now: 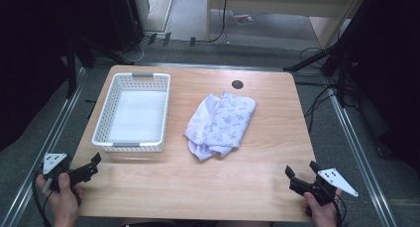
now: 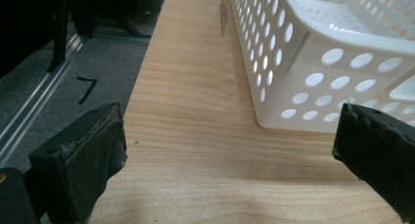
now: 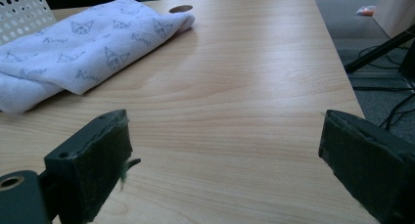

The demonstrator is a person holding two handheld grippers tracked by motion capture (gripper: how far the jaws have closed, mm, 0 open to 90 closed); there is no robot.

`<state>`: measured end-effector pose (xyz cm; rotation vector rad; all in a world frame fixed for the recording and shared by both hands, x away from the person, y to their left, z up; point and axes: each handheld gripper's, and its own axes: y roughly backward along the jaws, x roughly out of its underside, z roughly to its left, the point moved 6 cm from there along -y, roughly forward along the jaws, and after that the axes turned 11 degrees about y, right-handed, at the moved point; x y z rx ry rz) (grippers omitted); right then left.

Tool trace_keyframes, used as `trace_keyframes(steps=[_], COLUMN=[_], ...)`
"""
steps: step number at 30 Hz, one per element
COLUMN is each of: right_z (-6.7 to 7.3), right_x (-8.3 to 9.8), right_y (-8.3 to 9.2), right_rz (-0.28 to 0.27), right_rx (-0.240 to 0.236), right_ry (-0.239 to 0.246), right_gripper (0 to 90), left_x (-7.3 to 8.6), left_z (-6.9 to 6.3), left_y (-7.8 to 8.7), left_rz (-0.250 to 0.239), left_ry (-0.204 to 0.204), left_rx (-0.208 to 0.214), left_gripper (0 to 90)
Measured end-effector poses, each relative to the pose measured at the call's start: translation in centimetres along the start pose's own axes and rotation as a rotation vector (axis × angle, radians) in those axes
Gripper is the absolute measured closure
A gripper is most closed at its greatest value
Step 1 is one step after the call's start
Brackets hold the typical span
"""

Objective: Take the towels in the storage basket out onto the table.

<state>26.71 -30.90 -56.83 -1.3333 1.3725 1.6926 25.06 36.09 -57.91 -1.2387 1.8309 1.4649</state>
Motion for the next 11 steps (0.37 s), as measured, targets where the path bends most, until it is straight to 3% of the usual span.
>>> trace_keyframes(steps=[6,11], right_z=[-0.07,-0.09], right_x=[0.04,0.04], right_y=[0.03,0.02], right_rz=[0.003,0.004], right_rx=[-0.003,-0.003], right_ry=[-0.006,-0.007], right_gripper=[5.3,5.3], left_x=[0.52,0.53], left_z=[-0.35,-0.34], left_y=[-0.80,-0.85], left_rz=[0.040,0.049], left_ry=[-0.050,-0.045], left_rx=[-0.093,-0.083], left_gripper=[0.0,0.0])
